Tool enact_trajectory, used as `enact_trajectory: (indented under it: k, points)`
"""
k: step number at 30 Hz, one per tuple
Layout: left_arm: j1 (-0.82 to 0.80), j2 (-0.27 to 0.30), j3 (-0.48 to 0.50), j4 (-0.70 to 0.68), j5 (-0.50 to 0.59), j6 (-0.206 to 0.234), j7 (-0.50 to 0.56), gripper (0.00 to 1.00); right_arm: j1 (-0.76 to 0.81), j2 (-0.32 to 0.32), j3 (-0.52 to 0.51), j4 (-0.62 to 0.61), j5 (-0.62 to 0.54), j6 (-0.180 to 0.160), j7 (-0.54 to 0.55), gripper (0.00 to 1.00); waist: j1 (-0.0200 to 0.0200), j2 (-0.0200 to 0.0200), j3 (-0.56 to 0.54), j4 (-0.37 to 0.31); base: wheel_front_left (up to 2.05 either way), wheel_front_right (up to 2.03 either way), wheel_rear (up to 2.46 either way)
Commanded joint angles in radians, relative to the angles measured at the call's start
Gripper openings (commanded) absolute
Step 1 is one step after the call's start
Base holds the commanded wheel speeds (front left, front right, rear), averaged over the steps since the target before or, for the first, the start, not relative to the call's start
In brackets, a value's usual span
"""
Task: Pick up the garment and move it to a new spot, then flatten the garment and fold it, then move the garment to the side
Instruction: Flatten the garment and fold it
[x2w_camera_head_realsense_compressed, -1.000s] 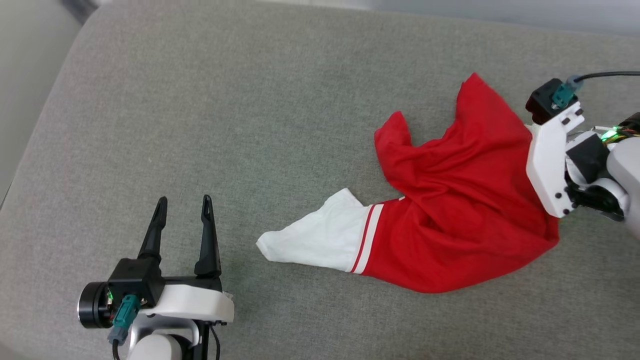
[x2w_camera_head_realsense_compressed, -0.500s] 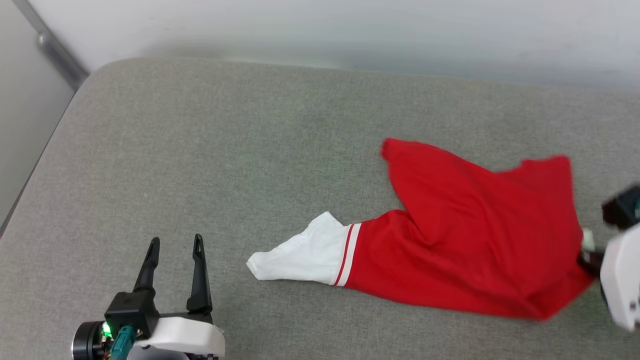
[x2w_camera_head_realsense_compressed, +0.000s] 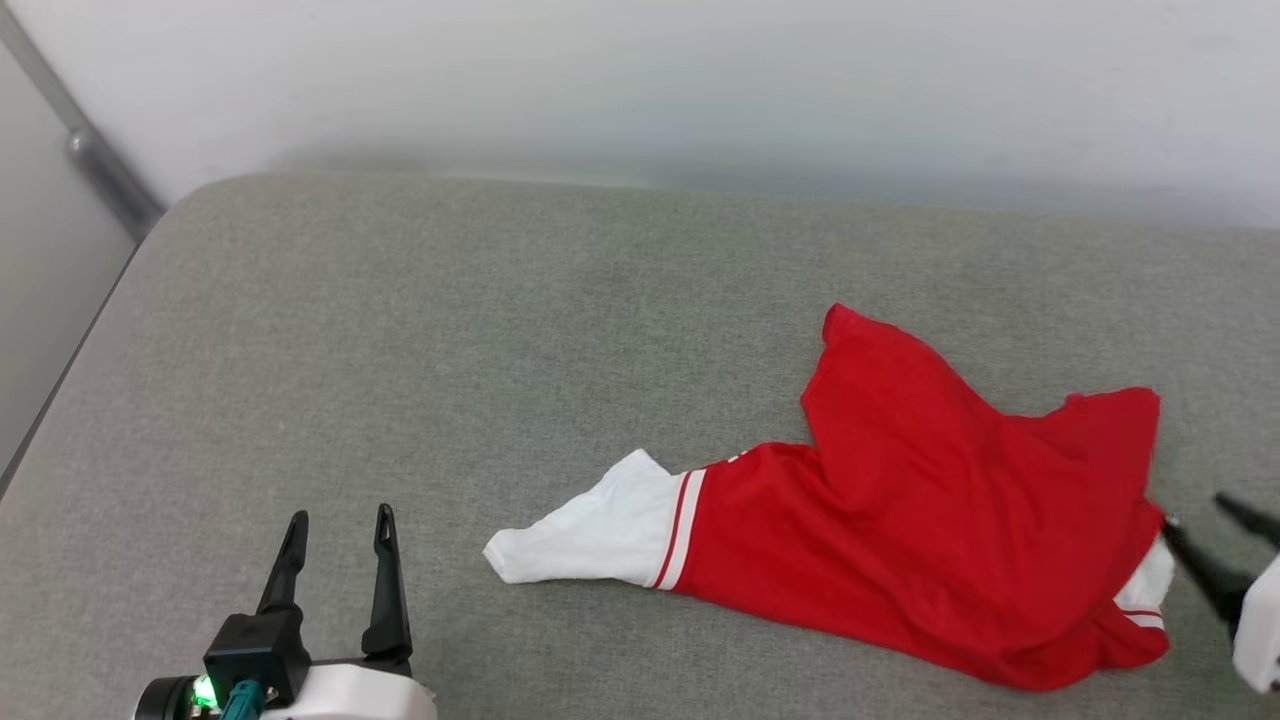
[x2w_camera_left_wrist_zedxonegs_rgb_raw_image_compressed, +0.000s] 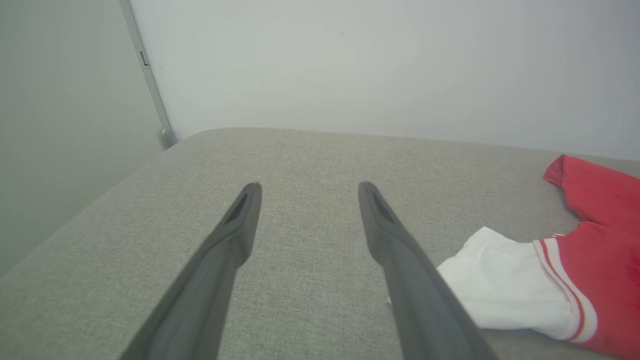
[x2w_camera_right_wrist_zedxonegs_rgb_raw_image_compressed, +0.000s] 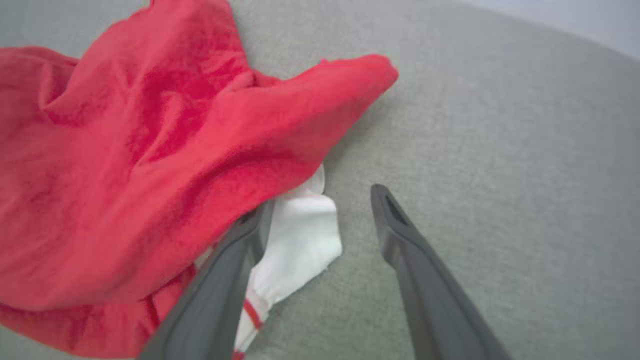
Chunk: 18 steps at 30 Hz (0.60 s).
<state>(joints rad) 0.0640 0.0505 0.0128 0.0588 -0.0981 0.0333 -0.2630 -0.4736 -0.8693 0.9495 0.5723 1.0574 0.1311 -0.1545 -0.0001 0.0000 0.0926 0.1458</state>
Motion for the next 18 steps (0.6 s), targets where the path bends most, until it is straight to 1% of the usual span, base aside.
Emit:
enact_trajectory:
  k: [1, 3, 5, 7, 10, 13, 15, 17, 18]
  points:
    - [0.011, -0.001, 0.006, -0.004, 0.008, -0.006, -0.003, 1.00, 0.017, 0.015, -0.022, 0.016, -0.013, -0.001, -0.028, 1.00, 0.0001, 0.0000, -0.007, -0.007, 0.00, 0.00, 0.00]
    - [0.011, 0.000, 0.016, -0.010, 0.016, -0.010, -0.003, 1.00, 0.028, 0.048, -0.101, 0.047, -0.073, 0.000, -0.087, 1.00, 0.0001, 0.0000, -0.012, -0.017, 0.00, 0.00, 0.00]
    - [0.003, 0.002, 0.022, -0.015, 0.024, -0.018, -0.003, 1.00, 0.041, 0.086, -0.212, 0.071, -0.146, -0.001, -0.108, 1.00, 0.0001, 0.0000, -0.018, -0.027, 0.00, 0.00, 0.00]
    - [-0.010, 0.008, 0.030, -0.020, 0.029, -0.028, -0.003, 1.00, 0.051, 0.137, -0.392, 0.035, -0.254, -0.001, -0.111, 1.00, 0.0001, 0.0000, -0.019, -0.040, 0.00, 0.00, 0.00]
    - [-0.044, 0.022, 0.034, -0.024, 0.038, -0.052, -0.003, 1.00, 0.179, 0.260, -0.662, -0.091, -0.459, -0.001, -0.110, 1.00, 0.0001, 0.0000, -0.019, -0.055, 0.00, 0.00, 0.00]
    - [-0.106, 0.042, 0.023, -0.014, 0.044, -0.081, -0.002, 1.00, 0.310, 0.412, -0.894, -0.279, -0.653, -0.001, -0.111, 1.00, 0.0001, 0.0000, -0.014, -0.063, 0.00, 0.00, 0.00]
    - [-0.164, 0.059, 0.009, 0.002, 0.050, -0.100, -0.002, 1.00, 0.406, 0.520, -0.989, -0.402, -0.753, -0.001, -0.110, 1.00, 0.0001, 0.0000, -0.007, -0.069, 0.00, 0.00, 0.00]
    - [-0.232, 0.077, -0.016, 0.039, 0.049, -0.122, -0.002, 1.00, 0.477, 0.600, -1.040, -0.491, -0.825, -0.001, -0.110, 1.00, 0.0001, 0.0000, 0.000, -0.076, 0.00, 0.00, 0.00]
    - [-0.276, 0.087, -0.032, 0.057, 0.046, -0.131, -0.003, 1.00, 0.503, 0.628, -1.051, -0.524, -0.850, -0.001, -0.111, 1.00, 0.0001, 0.0000, 0.004, -0.079, 0.00, 0.00, 0.00]
